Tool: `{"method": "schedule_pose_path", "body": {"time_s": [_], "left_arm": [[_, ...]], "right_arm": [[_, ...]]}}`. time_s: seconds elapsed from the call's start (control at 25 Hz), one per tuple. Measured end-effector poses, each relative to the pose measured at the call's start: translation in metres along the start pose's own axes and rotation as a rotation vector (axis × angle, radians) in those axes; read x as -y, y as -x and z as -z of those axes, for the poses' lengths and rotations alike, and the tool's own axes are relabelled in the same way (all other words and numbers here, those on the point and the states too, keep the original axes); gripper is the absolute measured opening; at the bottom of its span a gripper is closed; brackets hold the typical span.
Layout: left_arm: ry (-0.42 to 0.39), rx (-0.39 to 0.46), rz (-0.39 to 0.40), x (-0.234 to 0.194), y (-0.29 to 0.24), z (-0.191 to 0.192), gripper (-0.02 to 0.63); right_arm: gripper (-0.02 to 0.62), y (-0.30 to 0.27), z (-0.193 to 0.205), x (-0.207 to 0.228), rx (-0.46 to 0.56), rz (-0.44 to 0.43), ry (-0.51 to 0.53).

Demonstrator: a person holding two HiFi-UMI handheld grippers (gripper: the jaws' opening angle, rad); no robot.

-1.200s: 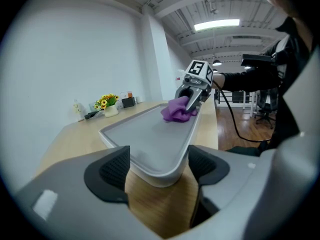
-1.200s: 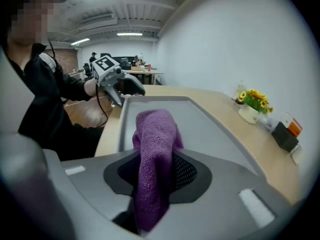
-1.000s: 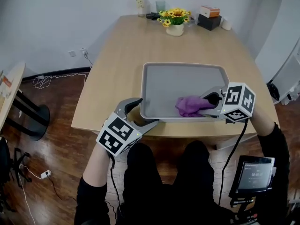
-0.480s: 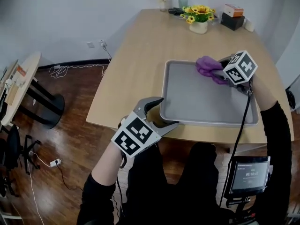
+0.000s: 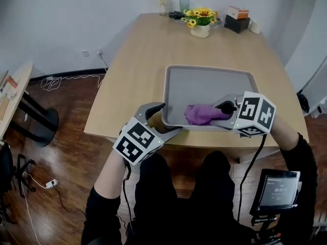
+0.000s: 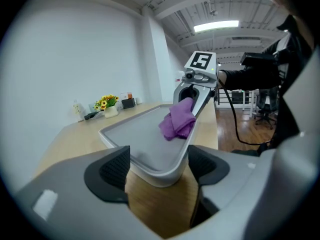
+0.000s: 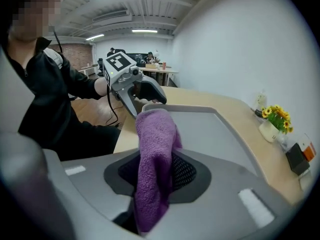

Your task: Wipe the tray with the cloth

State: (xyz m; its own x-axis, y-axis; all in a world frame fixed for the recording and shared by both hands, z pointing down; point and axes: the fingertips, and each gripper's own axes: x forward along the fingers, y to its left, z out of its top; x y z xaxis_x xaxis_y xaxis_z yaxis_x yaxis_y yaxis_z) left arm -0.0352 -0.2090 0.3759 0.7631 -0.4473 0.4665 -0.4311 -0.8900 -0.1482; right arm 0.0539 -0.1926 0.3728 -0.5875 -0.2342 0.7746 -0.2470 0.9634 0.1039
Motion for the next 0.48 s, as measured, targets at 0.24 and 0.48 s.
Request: {"method": "schedule_pose_path", "body": {"time_s": [0.24, 0.48], "left_arm": [[-0.008, 0.008, 0.000, 0.002, -0.002, -0.003, 0.353], [-0.012, 0.016, 0.017, 0.004, 0.005, -0.006, 0.348]], "right_arm": [[0.112, -0.011, -0.005, 0.031, 0.008, -0.049, -0.082], [0.112, -0.029, -0.020, 0.114, 0.002, 0.062, -0.147]]}}
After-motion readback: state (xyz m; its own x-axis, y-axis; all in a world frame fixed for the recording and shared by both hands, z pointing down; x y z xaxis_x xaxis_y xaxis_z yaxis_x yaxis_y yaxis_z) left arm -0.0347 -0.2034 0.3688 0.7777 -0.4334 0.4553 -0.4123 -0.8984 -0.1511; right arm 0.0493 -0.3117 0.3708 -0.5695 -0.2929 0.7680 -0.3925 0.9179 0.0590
